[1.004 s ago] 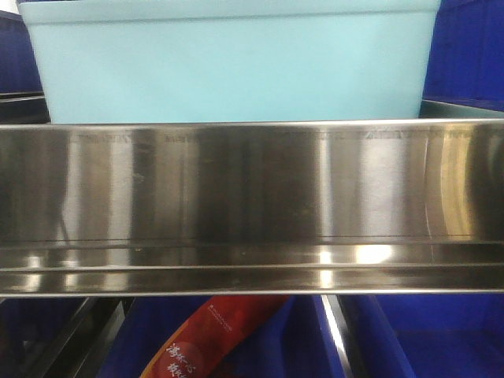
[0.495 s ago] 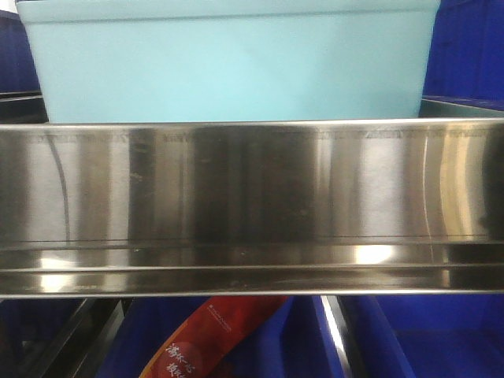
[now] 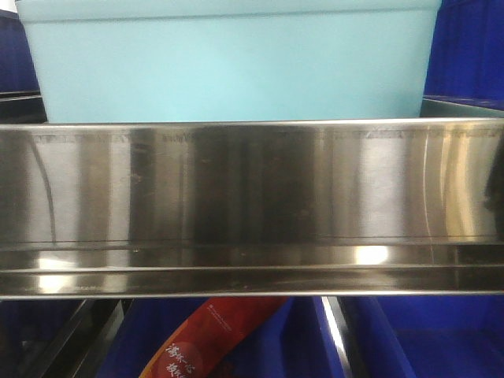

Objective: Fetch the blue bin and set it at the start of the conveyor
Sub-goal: 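Close both grippers on opposite rims of the light-teal bin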

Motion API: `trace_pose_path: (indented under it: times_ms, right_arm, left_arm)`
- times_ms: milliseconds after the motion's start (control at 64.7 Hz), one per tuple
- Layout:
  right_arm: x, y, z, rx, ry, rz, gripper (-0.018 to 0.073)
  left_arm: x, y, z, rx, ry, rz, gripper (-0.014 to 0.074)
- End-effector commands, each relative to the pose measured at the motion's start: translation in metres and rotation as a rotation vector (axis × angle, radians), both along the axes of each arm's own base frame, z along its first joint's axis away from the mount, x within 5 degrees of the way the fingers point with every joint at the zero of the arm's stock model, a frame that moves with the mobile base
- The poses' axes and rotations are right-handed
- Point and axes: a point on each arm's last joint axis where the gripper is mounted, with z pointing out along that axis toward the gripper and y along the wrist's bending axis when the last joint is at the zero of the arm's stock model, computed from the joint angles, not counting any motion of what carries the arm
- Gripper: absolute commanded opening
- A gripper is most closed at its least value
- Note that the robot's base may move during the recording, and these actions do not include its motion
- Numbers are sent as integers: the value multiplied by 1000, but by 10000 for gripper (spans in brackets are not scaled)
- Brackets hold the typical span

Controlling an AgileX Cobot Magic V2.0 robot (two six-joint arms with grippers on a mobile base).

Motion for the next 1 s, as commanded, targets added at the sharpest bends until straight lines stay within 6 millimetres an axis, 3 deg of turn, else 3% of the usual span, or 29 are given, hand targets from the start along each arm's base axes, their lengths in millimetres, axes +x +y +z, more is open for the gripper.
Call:
trace_pose_path:
  times_ms: [0,108,170,216,680,989]
  right_arm:
    - [3,1,1,-9,-4,10,-109]
    - [6,2,-2,-7,-11,12,116]
    - [7,3,-2,-5,-14,13,237]
    - [8,4,-3,-1,-19,16,271]
    - [33,12,-39,-3,46,22,213]
    - [35,13,-41,0,36,24,213]
  left_arm:
    - [8,1,-5,9,3,4,84]
    - [15,2,-12,11,21,14,214]
    - [17,5,-12,11,20,22,221]
    - [20,7,-13,11,21,30,211]
    - [41,10,-39,9,105,22,179]
    - [43,10,-41,61,104,20,270]
